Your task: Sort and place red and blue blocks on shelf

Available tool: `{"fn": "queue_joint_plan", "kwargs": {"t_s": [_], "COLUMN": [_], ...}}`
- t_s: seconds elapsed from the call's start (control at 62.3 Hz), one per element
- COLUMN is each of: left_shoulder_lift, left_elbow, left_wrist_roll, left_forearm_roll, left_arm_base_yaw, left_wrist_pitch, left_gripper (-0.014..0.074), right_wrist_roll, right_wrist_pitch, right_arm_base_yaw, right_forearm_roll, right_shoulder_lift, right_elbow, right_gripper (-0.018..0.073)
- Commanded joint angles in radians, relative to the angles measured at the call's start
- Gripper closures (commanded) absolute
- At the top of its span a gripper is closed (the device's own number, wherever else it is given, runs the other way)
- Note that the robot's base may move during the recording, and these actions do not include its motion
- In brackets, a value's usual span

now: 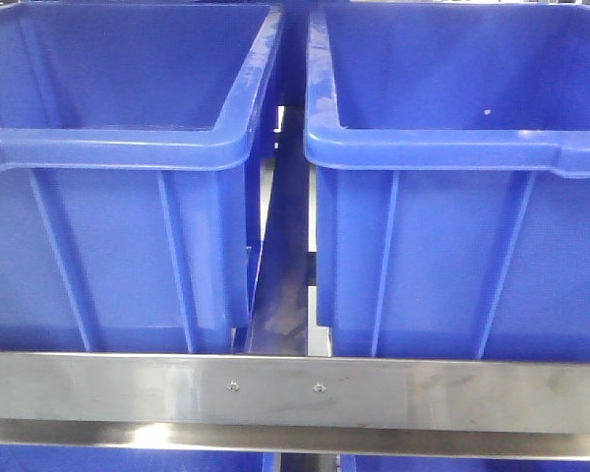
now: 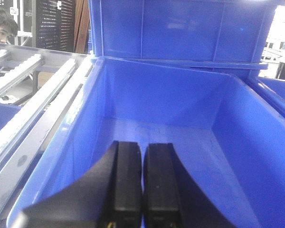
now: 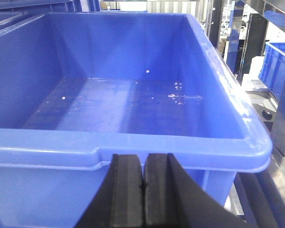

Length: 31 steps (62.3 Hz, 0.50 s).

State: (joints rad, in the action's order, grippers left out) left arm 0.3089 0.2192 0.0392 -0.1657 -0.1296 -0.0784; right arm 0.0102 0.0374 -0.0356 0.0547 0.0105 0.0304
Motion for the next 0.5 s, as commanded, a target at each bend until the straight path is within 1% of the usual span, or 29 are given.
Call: {"fn": "queue_joint_plan", "kwargs": {"t_s": [0.0,0.161,0.353,0.482], "left_shoulder_lift": [0.008,0.008,-0.049,-0.153], "left_elbow": [0.031,0.017,-0.079,-0.139], "left_wrist_roll": [0.0,0.0,0.0,0.0], "left_forearm_roll": [-0.007,-0.007,-0.001,0.046], "left_arm_base_yaw": [0.001,0.001,0.061,0.088], "left_wrist_pitch": [-0.087,-0.087,-0.1,-0.06], "left_gripper": [0.0473,0.0472,0.0473,0.0472], "right_wrist_roll": [-0.002,-0.002,-0.002,-0.002], "right_wrist_pitch": [-0.095,-0.095,-0.095,-0.095], "right_arm_base_yaw": [0.003,0.003,0.003,0.003], "right_forearm_roll": [0.001,0.001,0.001,0.001], "right_shoulder_lift": [0.021,0.021,0.021,0.021], "right_elbow": [-0.024,-0.024,-0.024,-0.024], "right_gripper": [0.0508,0.0508,0.0508,0.0508]}}
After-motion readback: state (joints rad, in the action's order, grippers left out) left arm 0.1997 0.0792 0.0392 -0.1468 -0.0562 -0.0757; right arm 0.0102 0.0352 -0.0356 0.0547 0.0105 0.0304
